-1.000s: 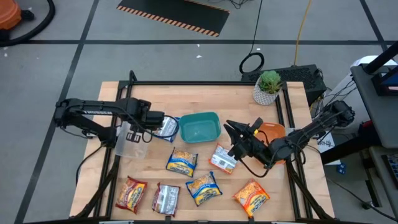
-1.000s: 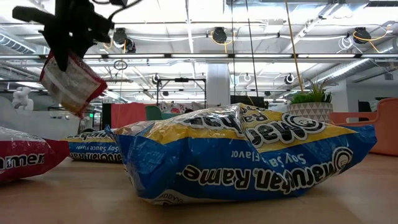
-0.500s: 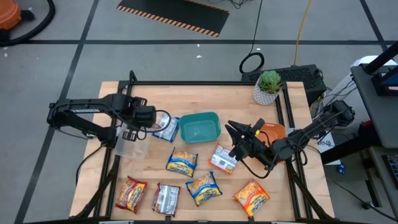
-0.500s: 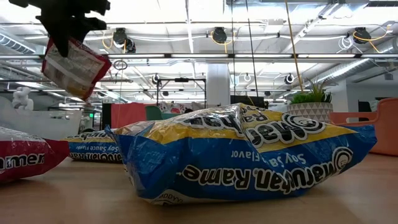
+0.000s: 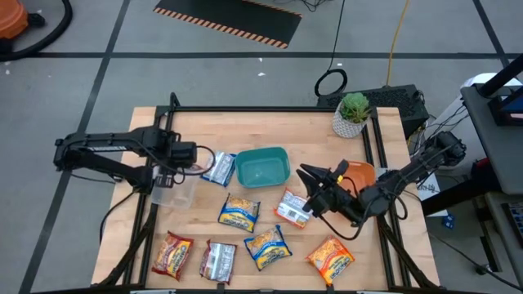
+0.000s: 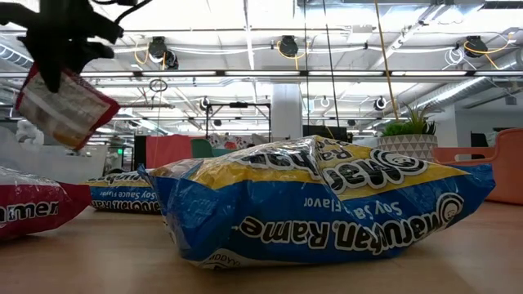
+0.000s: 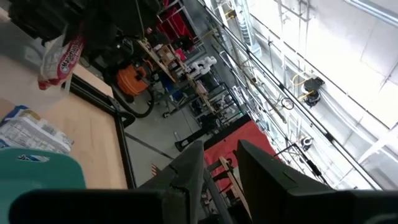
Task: Sort Maruchan noodles
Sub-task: Put the top red noodle pack into the transparent bin
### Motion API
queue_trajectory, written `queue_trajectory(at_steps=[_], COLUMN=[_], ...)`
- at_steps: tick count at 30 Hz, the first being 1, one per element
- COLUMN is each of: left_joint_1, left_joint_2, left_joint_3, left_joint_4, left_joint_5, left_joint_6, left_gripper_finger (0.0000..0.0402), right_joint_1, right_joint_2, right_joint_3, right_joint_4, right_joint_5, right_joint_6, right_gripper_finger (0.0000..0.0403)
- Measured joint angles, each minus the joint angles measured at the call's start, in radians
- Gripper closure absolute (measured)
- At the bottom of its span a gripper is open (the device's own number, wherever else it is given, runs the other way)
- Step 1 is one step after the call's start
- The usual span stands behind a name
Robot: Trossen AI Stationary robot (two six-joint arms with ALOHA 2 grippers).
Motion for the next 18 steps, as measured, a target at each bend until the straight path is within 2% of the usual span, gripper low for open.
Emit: queue_trajectory(at_steps=[9,13,18], left_joint_1=[-0.024,-0.026,-0.026], left_joint_2=[-0.101,-0.100,-0.100], left_joint_3=[-0.130,-0.130,-0.130], left_joint_4=[0.000,0.020,0.050], left_joint_5=[-0.016,-0.064,-0.072], left_joint_6=[-0.058,-0.086,-0.120], left_gripper_finger=[0.0282,0.0282,0.0282], right_joint_1=[0.023,0.022,0.023], right_joint_2=[0.000,0.000,0.000], right_joint_3=[0.000,0.000,0.000], right_joint_4=[0.000,0.001,0.029], right_joint_5=[0.000,0.000,-0.001], right_joint_6=[-0.002,-0.002,-0.007], right_gripper_finger=[0.0308,0.0308,0.0308])
